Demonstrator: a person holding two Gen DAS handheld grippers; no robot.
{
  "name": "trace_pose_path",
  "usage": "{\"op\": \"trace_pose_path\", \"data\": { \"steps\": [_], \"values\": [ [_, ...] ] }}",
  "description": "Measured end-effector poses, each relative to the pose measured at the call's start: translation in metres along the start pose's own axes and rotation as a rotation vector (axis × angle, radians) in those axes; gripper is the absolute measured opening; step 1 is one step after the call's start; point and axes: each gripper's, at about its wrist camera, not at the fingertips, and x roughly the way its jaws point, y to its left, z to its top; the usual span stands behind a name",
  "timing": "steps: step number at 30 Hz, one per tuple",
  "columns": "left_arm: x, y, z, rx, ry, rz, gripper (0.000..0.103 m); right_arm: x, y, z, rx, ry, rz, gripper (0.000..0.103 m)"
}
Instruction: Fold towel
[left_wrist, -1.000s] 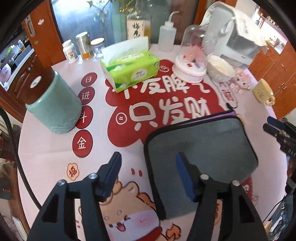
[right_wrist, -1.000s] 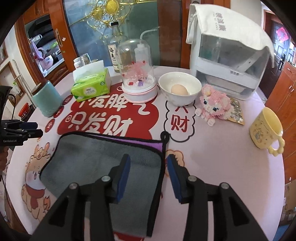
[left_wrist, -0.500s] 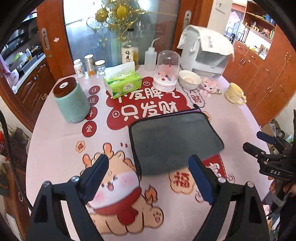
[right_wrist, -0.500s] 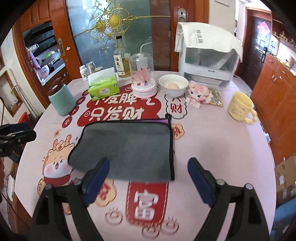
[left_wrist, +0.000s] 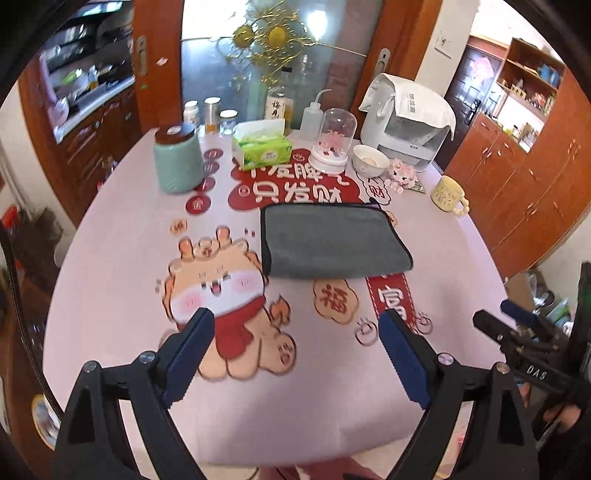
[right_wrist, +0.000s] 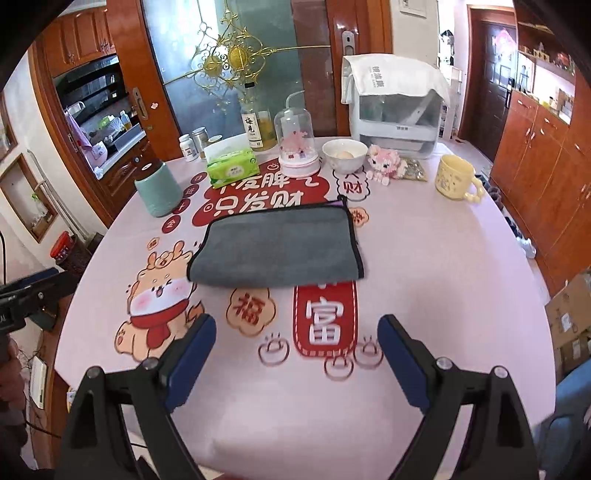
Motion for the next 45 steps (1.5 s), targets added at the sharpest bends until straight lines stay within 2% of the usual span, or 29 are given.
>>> {"op": "trace_pose_path", "data": {
  "steps": [5, 12, 14, 18, 24, 29, 33, 45],
  "values": [
    [-0.012, -0.014, -0.027, -0.032, -0.004, 0.012, 0.089, -0.019, -0.01, -0.029, 0.024, 0.03, 0.016, 0.09],
    [-0.015, -0.037, -0.069, -0.074, 0.044, 0.019, 0.089, -0.045, -0.026, -0.058, 0.077, 0.077, 0.043, 0.091],
    [-0.016, -0.041, -0.077, -0.078, 0.055, 0.02, 0.089, -0.05, -0.028, -0.064, 0.084, 0.089, 0.06, 0.095],
    [-0.019, -0.051, -0.092, -0.091, 0.075, 0.03, 0.089, -0.067, -0.029, -0.076, 0.082, 0.113, 0.076, 0.095],
    [-0.03, -0.064, -0.105, -0.082, 0.087, 0.018, 0.092, -0.086, -0.014, -0.088, 0.062, 0.136, 0.111, 0.097],
    [-0.038, -0.073, -0.109, -0.061, 0.07, 0.058, 0.094, -0.097, -0.002, -0.098, 0.065, 0.147, 0.134, 0.097],
    [-0.046, -0.079, -0.114, -0.034, 0.049, 0.082, 0.094, -0.102, 0.006, -0.104, 0.052, 0.147, 0.12, 0.097],
    [-0.058, -0.081, -0.118, -0.023, -0.009, 0.152, 0.095, -0.1, 0.007, -0.109, 0.073, 0.135, 0.112, 0.098]
  ]
}}
